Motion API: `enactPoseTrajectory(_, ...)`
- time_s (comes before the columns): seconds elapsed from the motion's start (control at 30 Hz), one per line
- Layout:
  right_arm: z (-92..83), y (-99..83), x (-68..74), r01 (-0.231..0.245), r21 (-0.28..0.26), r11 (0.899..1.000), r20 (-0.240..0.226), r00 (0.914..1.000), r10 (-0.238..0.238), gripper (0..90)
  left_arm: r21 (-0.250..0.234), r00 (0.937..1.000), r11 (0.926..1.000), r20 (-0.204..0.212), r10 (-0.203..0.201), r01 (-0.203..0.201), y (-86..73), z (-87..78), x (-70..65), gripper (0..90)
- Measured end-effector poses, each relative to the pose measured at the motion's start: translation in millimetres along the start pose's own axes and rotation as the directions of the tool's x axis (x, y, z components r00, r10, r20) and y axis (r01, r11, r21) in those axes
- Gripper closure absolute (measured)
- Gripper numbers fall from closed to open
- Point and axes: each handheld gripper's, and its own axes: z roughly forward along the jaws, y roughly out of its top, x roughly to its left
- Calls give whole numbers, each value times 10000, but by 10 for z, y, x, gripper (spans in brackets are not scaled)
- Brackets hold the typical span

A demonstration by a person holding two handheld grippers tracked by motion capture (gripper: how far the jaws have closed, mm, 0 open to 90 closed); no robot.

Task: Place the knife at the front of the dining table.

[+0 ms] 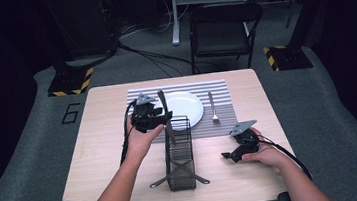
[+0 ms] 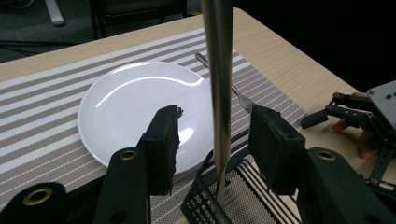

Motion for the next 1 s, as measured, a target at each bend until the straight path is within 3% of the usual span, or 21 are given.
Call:
enactPoseTrajectory(0.6,-5,0,7,-93,67,9999,-13,10000,94,0,-34,9996,9999,207,-167,168,-27,139,36,718)
enactPoseTrajectory(0.8,-5,0,6,-89,78,9999,-18,10000,89,0,-52,9996,10000,279,-14,16,-32,154,18,793)
enactPoseTrajectory(1.0,-6,0,7,-90,80,9999,-19,10000,91,0,-111,9993,9998,316,-183,187,-36,141,26,804)
